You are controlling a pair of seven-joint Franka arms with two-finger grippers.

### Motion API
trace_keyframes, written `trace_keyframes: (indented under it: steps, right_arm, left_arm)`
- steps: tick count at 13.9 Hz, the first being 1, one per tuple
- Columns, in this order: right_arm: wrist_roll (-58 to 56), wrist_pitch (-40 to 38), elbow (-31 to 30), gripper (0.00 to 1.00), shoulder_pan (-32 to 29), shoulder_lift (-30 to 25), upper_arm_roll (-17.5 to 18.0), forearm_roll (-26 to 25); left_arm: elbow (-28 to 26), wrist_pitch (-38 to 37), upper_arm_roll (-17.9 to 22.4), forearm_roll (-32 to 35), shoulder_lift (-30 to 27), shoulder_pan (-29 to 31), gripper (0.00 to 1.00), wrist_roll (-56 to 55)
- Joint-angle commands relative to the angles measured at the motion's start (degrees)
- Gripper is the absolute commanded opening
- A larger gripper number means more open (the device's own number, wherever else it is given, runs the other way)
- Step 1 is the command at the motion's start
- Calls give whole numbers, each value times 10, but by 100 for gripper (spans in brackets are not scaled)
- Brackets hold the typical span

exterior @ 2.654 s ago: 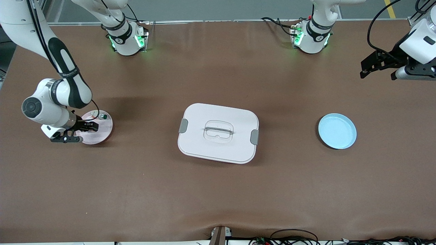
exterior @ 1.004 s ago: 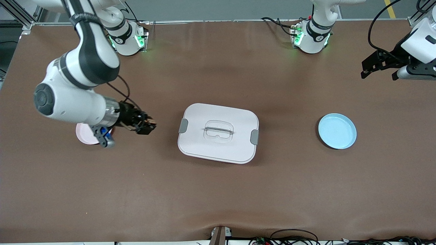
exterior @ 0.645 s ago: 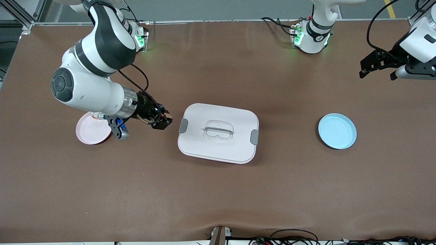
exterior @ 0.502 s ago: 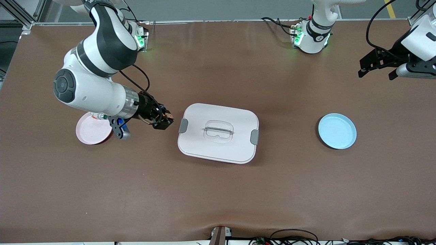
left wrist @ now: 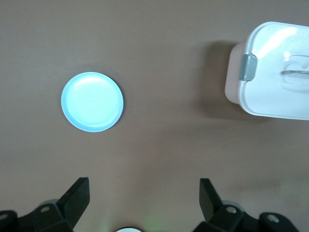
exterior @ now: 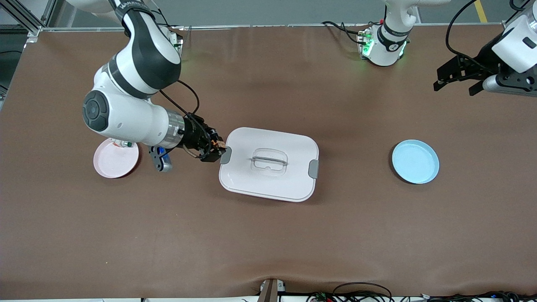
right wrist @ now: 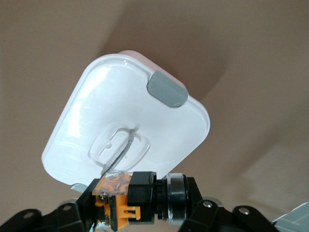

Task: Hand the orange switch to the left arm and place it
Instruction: 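Carry the switch over the white box while the left gripper approaches, then grasp the switch with the left gripper beside the right gripper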

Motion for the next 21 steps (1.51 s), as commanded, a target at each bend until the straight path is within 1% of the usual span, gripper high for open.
trace_keyframes:
  steps: [1,3,5,7,9,10,12,13,15,16,18,21]
  right_arm:
    - [60,-7,60,0,11,36,-6,14]
    - [110,6,91,0,24,55,-6,24]
    - [160,56,105,0,44,70,-6,30]
    - [206,115,125,0,70,96,-6,45]
    - [247,129,175,0,84,134,-6,51]
    - [270,138,203,0,93,149,-3,51]
    - [291,165,216,0,113,159,-2,51]
    - [311,175,217,0,119,159,-2,51]
    - [389,218,221,0,125,160,4,52]
    - [418,235,222,0,128,160,6,51]
    - [438,245,223,0,139,160,7,51]
    - [472,254,222,0,141,162,17,52]
  left_arm:
    - [13,-17,0,-42,8,3,100,11]
    - [14,-23,0,-65,14,3,100,13]
    - [12,-26,-1,-89,18,-3,100,14]
    - [10,-36,-1,-140,31,-3,100,14]
    - [9,-43,-2,-190,46,-5,100,15]
    - [8,-43,-7,-212,51,-7,100,14]
    - [3,-40,-30,-244,62,-7,100,13]
    - [-6,-28,-43,-258,64,-7,100,12]
    - [-37,18,-66,-283,61,-3,100,13]
    - [-47,37,-66,-307,60,-3,100,14]
    - [-48,54,-66,-352,61,-3,100,24]
    - [-48,113,-70,-354,61,-5,100,32]
